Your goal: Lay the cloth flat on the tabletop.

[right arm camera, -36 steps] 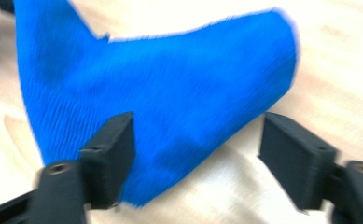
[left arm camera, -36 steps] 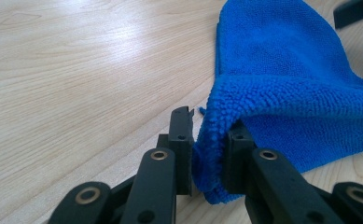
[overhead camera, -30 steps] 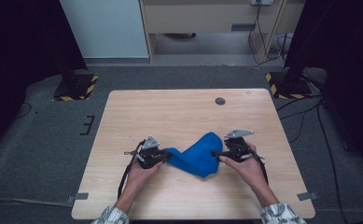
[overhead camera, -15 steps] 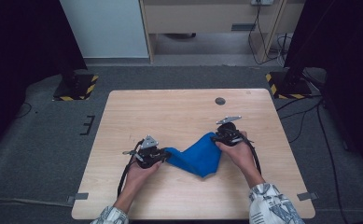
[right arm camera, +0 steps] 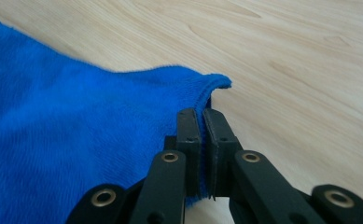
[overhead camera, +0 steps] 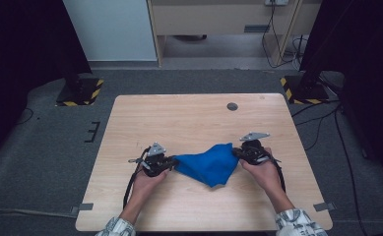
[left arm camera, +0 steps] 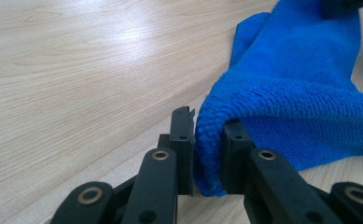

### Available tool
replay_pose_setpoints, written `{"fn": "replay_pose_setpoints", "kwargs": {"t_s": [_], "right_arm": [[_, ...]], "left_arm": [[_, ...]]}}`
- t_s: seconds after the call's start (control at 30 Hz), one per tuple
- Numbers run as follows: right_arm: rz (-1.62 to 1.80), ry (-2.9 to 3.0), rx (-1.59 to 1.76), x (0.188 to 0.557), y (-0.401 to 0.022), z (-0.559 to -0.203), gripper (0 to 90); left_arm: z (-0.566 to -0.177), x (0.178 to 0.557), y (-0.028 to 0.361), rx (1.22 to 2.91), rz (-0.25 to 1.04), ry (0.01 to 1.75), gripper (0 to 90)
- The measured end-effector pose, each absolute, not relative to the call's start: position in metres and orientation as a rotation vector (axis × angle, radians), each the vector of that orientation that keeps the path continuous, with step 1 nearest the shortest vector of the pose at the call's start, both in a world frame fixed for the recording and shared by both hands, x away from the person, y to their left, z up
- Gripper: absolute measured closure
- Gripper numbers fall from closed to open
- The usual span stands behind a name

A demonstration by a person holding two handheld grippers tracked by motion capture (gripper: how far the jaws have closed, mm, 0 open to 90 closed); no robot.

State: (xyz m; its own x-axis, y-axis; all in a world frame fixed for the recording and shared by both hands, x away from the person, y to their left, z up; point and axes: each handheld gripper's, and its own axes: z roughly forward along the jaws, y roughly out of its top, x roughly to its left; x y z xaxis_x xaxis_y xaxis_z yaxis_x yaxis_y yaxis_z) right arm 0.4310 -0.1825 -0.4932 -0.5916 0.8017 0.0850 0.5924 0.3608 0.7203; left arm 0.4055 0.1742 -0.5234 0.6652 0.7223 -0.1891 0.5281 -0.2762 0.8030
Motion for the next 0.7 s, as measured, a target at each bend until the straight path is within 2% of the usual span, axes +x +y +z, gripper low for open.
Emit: {"fn": "replay_pose_setpoints", "kwargs": {"t_s": [0.3,0.57,0.7], "right_arm": [[1.081,2.306,1.254,0.412,-0.209,-0.498,87.0],[1.08,2.282,1.294,0.411,-0.219,-0.503,87.1],[1.071,2.272,1.311,0.412,-0.222,-0.504,87.1]], "left_arm": [[-0.525,0.406,0.173,1.954,0.256,0.97,74.3],[-0.525,0.406,0.171,1.951,0.303,0.962,58.3],[-0.524,0.405,0.173,1.94,0.315,0.957,54.1]]}}
